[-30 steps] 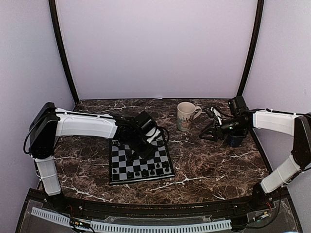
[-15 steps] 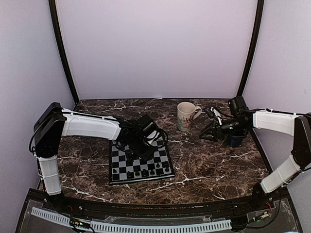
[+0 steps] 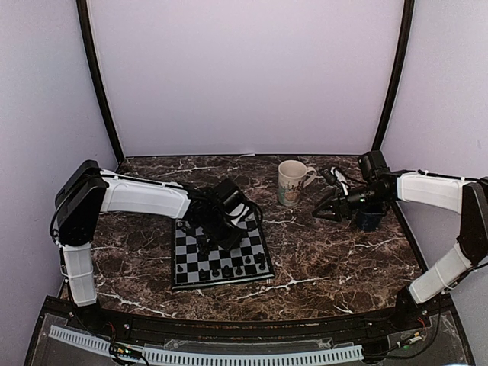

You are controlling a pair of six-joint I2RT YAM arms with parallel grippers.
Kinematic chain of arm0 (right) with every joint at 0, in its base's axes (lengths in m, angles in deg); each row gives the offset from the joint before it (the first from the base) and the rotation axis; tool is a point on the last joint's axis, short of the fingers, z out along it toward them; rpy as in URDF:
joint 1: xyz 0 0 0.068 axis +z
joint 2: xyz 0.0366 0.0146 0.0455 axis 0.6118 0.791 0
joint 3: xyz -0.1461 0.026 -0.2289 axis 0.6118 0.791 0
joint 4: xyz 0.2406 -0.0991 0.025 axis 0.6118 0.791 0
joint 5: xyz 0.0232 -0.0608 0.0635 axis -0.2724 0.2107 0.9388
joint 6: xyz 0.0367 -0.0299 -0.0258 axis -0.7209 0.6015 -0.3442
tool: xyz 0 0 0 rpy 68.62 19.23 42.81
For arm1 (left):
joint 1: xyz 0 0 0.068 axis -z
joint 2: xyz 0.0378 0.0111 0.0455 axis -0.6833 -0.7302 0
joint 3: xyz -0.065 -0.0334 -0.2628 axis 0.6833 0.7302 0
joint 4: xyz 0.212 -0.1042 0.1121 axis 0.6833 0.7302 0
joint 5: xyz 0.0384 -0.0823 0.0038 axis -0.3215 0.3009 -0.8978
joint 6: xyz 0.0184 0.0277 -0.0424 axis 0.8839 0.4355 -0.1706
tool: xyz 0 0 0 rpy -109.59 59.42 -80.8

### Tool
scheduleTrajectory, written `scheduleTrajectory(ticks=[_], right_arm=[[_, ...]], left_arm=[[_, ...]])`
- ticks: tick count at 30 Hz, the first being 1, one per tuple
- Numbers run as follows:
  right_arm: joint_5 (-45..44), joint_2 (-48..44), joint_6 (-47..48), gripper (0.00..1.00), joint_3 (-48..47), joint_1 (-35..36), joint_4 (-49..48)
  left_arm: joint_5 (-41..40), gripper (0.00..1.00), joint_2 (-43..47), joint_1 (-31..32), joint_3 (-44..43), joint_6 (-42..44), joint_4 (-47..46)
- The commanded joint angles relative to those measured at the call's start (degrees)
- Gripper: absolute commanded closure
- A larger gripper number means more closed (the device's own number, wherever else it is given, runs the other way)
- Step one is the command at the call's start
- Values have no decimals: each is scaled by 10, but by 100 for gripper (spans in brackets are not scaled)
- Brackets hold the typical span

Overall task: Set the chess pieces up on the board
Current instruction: Pick up the chess pile from the chessboard.

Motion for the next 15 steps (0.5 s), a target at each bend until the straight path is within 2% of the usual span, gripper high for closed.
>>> scheduleTrajectory(ticks=[1, 5, 8, 15], right_arm=[[15, 3, 3, 52, -16, -1, 3], [22, 6, -1, 52, -22, 1, 5], [21, 13, -13, 52, -36, 9, 8], [-1, 69, -54, 55, -132, 46, 59]], left_arm=[[19, 81, -10, -6, -5, 6, 6], [27, 87, -8, -10, -4, 12, 12], [31, 87, 4, -10, 8, 22, 7], [31, 89, 67, -12, 93, 37, -70]])
